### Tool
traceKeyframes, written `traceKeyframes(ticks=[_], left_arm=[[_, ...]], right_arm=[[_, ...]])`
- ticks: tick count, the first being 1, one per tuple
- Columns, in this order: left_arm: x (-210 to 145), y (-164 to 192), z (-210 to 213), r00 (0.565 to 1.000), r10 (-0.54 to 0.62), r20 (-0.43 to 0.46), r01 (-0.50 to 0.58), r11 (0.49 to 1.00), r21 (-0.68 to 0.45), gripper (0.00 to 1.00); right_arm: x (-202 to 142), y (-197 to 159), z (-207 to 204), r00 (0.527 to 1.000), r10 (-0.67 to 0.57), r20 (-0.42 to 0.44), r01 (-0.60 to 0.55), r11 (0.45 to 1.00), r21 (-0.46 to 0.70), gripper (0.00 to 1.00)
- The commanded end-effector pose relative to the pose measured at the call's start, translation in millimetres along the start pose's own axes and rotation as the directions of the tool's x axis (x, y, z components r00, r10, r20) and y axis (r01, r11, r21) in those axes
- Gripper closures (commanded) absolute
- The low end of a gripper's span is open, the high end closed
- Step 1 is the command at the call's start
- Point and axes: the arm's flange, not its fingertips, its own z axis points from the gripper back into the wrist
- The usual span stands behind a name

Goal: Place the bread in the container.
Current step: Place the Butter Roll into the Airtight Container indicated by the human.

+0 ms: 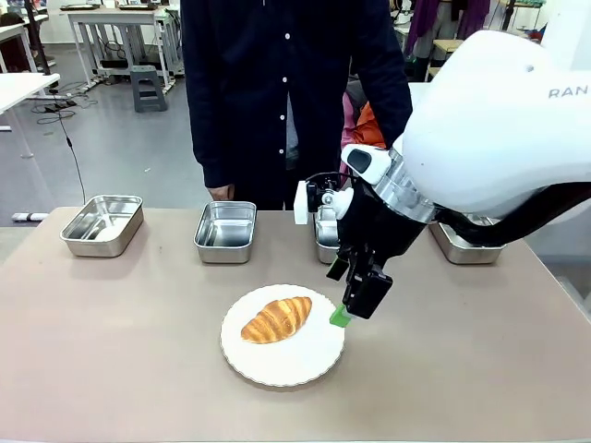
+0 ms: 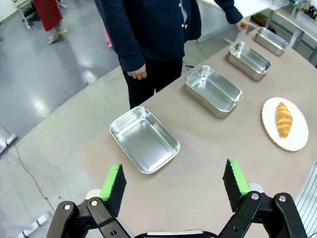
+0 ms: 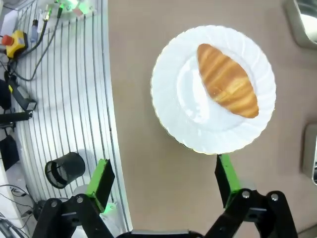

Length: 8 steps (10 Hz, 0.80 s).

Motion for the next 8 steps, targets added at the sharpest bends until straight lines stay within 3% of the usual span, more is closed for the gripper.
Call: traceKeyframes(ticks=[1,4,6,8], left_arm=[[0.1,-1.2,0.7,1.000,-0.001,0.002,0.001,1.000,0.000,0.00],[0.1,-1.2,0.7,1.000,-0.001,0.002,0.001,1.000,0.000,0.00],[0.1,-1.2,0.7,1.000,-0.001,0.002,0.001,1.000,0.000,0.00],[0.1,-1.2,0.7,1.000,-0.001,0.002,0.001,1.000,0.000,0.00]], right_arm=[[10.2,1.7,8.1,1.000,-0.022,0.001,0.022,0.999,-0.023,0.00],[6.8,0.5,6.6,1.000,-0.003,0.011,0.004,1.000,-0.011,0.00],[33.3,-47.8,-29.2,0.986,0.161,-0.041,-0.160,0.987,0.015,0.00],[50.5,-64.0,-63.3,0.967,0.243,-0.082,-0.242,0.970,0.017,0.00]])
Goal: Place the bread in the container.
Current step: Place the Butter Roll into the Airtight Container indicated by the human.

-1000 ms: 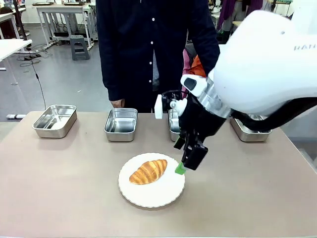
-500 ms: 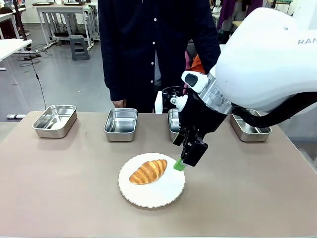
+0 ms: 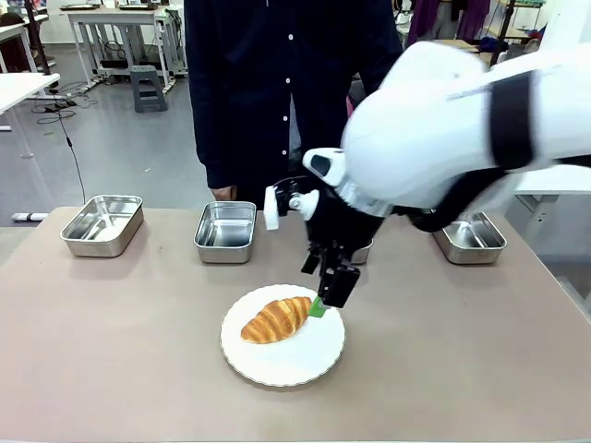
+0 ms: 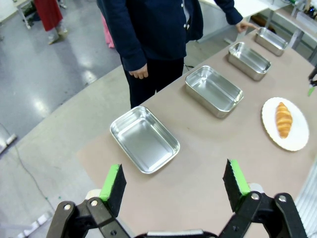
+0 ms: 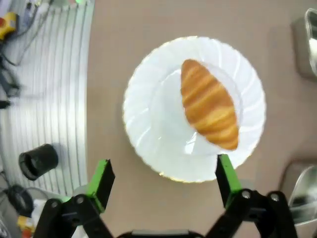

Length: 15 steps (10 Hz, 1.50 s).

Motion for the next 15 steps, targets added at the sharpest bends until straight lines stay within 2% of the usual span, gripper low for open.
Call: traceKeyframes(ticks=[1,3,6,7,8,10,12,15], left_arm=[[0.1,-1.2,0.7,1.000,-0.001,0.002,0.001,1.000,0.000,0.00],[0.1,-1.2,0.7,1.000,-0.001,0.002,0.001,1.000,0.000,0.00],[0.1,-1.2,0.7,1.000,-0.001,0.002,0.001,1.000,0.000,0.00],[0.1,-1.2,0.7,1.000,-0.001,0.002,0.001,1.000,0.000,0.00],[0.1,-1.2,0.7,1.000,-0.001,0.002,0.001,1.000,0.000,0.00],[0.1,-1.2,0.7,1.000,-0.001,0.002,0.001,1.000,0.000,0.00],[0.1,-1.2,0.7,1.000,-0.001,0.002,0.001,1.000,0.000,0.00],[0.1,-1.2,0.7,1.000,-0.001,0.002,0.001,1.000,0.000,0.00]], right_arm=[[18.7,-24.5,-27.3,0.989,0.135,-0.059,-0.138,0.990,-0.037,0.00],[32.4,-32.2,-63.6,0.964,0.231,-0.128,-0.235,0.972,-0.013,0.00],[49.0,-31.5,-96.5,0.898,0.374,-0.232,-0.376,0.926,0.037,0.00],[49.2,-33.5,-103.2,0.900,0.356,-0.250,-0.363,0.932,0.018,0.00],[43.3,-23.0,-93.8,0.922,0.332,-0.201,-0.330,0.943,0.045,0.00],[43.3,-23.0,-93.8,0.922,0.332,-0.201,-0.330,0.943,0.045,0.00],[47.9,-29.0,-105.0,0.888,0.378,-0.261,-0.381,0.924,0.042,0.00],[46.6,-37.9,-110.0,0.875,0.403,-0.268,-0.408,0.912,0.040,0.00]])
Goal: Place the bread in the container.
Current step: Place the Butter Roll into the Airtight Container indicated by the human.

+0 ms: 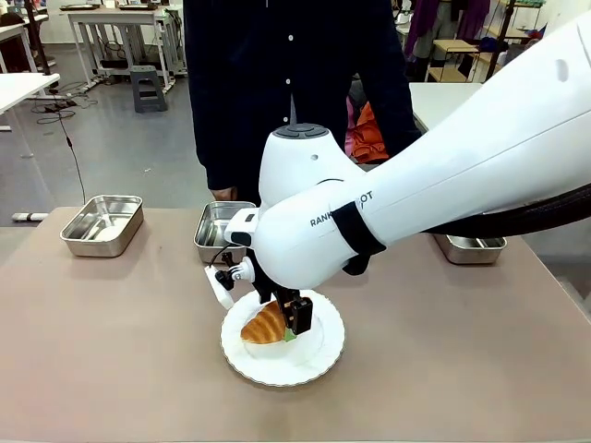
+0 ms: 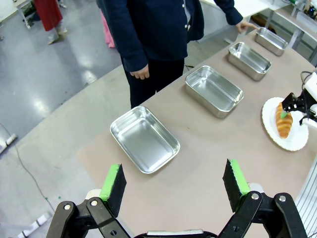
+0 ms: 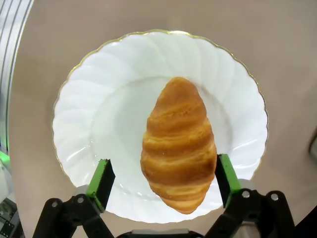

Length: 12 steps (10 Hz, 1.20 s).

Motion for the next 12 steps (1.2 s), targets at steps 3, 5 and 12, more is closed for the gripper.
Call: traceKeyframes(ticks=[3,5,12], left_arm=[[0.1,-1.2,0.6,1.000,-0.001,0.002,0.001,1.000,0.000,0.00],[0.1,-1.2,0.6,1.000,-0.001,0.002,0.001,1.000,0.000,0.00],[0.1,-1.2,0.6,1.000,-0.001,0.002,0.001,1.000,0.000,0.00]], right_arm=[[0.9,-14.5,-12.1,0.999,0.025,-0.038,-0.027,0.999,-0.032,0.00],[0.6,-16.8,-21.9,0.997,0.055,-0.048,-0.056,0.998,-0.031,0.00],[3.0,-16.3,-33.6,0.996,0.063,-0.065,-0.066,0.997,-0.042,0.40]])
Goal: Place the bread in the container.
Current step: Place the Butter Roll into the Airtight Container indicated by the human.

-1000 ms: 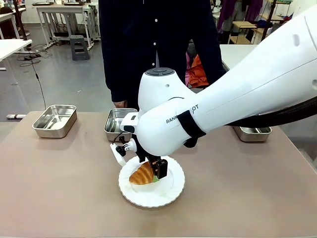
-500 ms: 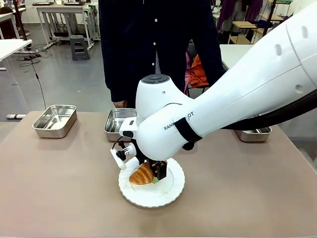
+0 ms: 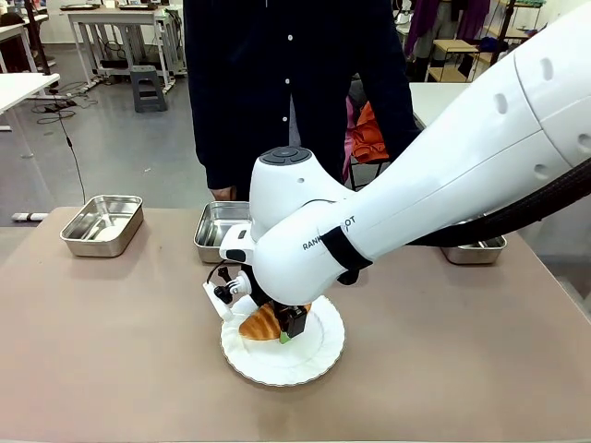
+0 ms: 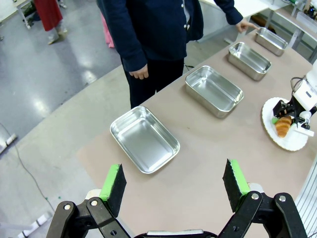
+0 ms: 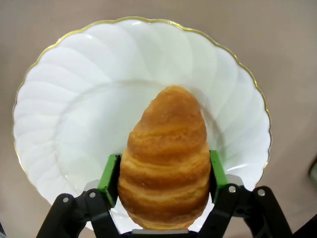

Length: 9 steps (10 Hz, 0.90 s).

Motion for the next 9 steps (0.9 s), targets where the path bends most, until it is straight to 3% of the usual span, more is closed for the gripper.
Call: traceKeyframes(ticks=[1,2,3,4,7,8,9], left_arm=[[0.1,-1.2,0.7,1.000,-0.001,0.002,0.001,1.000,0.000,0.00],[0.1,-1.2,0.7,1.000,-0.001,0.002,0.001,1.000,0.000,0.00],[0.1,-1.2,0.7,1.000,-0.001,0.002,0.001,1.000,0.000,0.00],[0.1,-1.2,0.7,1.000,-0.001,0.002,0.001,1.000,0.000,0.00],[0.1,-1.2,0.7,1.000,-0.001,0.002,0.001,1.000,0.000,0.00],[0.1,-1.2,0.7,1.000,-0.001,0.002,0.001,1.000,0.000,0.00],[0.1,-1.2,0.7,1.000,-0.001,0.002,0.001,1.000,0.000,0.00]], right_arm=[[1.9,0.1,3.4,0.999,-0.016,-0.031,0.015,0.999,-0.033,0.22],[-0.3,-1.4,5.0,0.999,-0.015,-0.032,0.015,1.000,-0.005,0.59],[5.1,-4.7,3.0,1.000,0.020,0.009,-0.021,0.992,0.121,0.59],[-0.6,-0.1,0.9,1.000,0.000,-0.011,0.000,1.000,-0.003,0.59],[-0.6,-0.1,0.9,1.000,0.000,-0.011,0.000,1.000,-0.003,0.59],[0.7,-2.6,4.3,1.000,0.002,-0.012,-0.002,1.000,0.019,0.49],[-3.0,3.1,27.5,0.999,-0.037,-0.029,0.037,0.999,0.015,0.58]])
